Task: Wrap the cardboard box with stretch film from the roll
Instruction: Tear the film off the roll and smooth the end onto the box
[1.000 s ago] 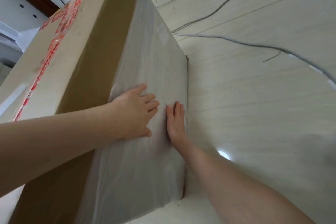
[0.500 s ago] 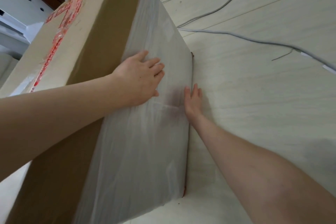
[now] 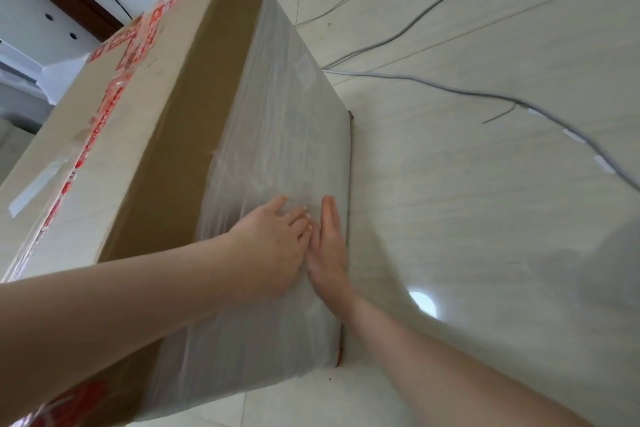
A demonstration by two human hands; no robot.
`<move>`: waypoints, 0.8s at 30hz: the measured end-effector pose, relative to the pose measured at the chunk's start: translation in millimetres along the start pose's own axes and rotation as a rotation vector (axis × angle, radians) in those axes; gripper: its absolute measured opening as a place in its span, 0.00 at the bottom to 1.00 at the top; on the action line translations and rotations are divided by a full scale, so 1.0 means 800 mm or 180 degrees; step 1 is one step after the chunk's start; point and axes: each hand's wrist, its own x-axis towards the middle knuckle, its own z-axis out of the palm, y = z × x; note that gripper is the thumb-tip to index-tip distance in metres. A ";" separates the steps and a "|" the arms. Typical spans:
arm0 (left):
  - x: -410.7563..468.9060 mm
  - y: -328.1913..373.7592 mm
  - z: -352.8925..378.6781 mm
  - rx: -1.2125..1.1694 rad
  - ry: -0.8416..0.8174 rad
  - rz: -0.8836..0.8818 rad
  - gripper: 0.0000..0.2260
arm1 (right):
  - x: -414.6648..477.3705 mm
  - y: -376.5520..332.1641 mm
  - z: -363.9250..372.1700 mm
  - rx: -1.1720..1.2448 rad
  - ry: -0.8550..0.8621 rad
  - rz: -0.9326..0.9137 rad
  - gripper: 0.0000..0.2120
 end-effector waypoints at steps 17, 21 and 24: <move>0.015 -0.088 -0.010 0.0496 -0.0286 -0.0381 0.31 | 0.083 0.019 0.018 0.0220 -0.0330 0.0416 0.29; 0.013 -0.110 -0.021 0.0602 -0.0359 -0.0497 0.30 | 0.111 0.033 0.014 0.0231 -0.0210 0.0498 0.26; 0.010 -0.121 -0.027 0.0689 -0.0345 -0.0604 0.30 | 0.128 0.045 0.003 0.0279 -0.0290 0.0582 0.25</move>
